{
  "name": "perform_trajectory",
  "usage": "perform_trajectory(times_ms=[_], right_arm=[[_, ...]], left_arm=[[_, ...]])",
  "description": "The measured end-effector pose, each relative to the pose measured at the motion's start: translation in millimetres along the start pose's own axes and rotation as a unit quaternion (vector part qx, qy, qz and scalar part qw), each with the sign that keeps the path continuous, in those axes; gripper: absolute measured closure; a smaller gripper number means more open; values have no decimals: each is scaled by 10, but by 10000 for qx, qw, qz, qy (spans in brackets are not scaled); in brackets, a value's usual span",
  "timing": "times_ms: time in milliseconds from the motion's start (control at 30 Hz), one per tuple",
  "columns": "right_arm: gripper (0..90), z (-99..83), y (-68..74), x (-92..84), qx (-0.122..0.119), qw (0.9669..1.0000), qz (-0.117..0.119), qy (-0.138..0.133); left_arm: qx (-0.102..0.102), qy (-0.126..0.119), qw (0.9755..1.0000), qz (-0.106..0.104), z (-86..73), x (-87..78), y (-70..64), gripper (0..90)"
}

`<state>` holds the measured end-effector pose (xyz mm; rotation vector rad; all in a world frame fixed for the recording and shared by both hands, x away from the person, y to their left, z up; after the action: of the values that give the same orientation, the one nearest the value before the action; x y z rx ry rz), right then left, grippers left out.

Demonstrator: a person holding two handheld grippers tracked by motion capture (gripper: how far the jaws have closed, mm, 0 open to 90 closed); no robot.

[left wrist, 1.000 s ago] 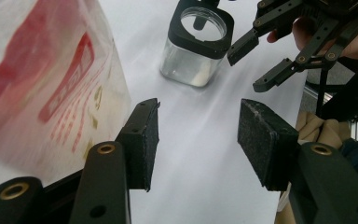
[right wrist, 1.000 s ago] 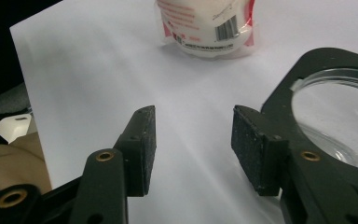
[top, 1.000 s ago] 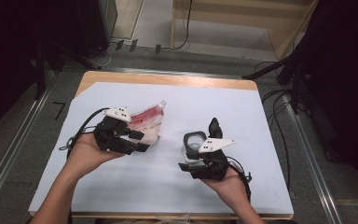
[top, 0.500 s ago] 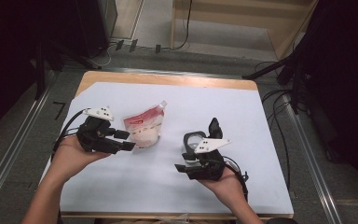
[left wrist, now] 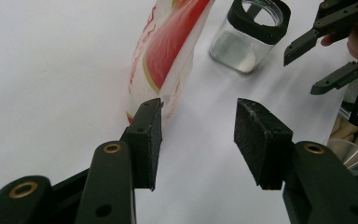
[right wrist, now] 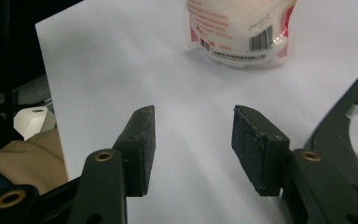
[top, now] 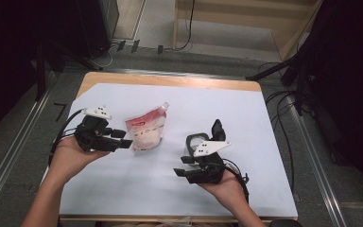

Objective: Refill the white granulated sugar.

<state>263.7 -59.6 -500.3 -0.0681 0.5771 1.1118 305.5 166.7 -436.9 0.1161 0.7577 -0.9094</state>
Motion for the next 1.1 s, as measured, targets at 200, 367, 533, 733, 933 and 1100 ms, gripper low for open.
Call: perform_trajectory(times_ms=[200, 367, 533, 733, 933, 1100], right_arm=[[494, 25, 21, 80, -27, 10000, -7, 35], [493, 143, -5, 197, -66, 9998, -129, 111], [496, 249, -30, 304, -38, 9999, -156, 50], [500, 314, 6, 472, 101, 9999, -110, 12], [489, 212, 47, 553, 50, 9999, -9, 106], [484, 141, 71, 594, 6, 9999, 34, 151]], left_arm=[[-35, -54, 10000, 64, 52, 127, 68, 531], [-73, -155, 9999, 17, 122, 176, 117, 573], [-26, -278, 9996, -49, 216, 224, 151, 583], [-44, -386, 9992, 7, 260, 343, 180, 606], [216, -450, 9987, 99, 239, 459, 190, 643], [69, -629, 9980, -49, 179, 548, 218, 706]])
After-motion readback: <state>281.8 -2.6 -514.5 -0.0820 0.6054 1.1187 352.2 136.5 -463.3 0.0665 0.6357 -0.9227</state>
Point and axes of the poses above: each handheld gripper's, and its own axes: x roughly forward along the jaws, z roughly out of its top, y roughly to its left, the point moved 8 cm from there along x, roughly forward along the jaws, and after that the axes turned 8 degrees about -y, right-handed, at the moved point
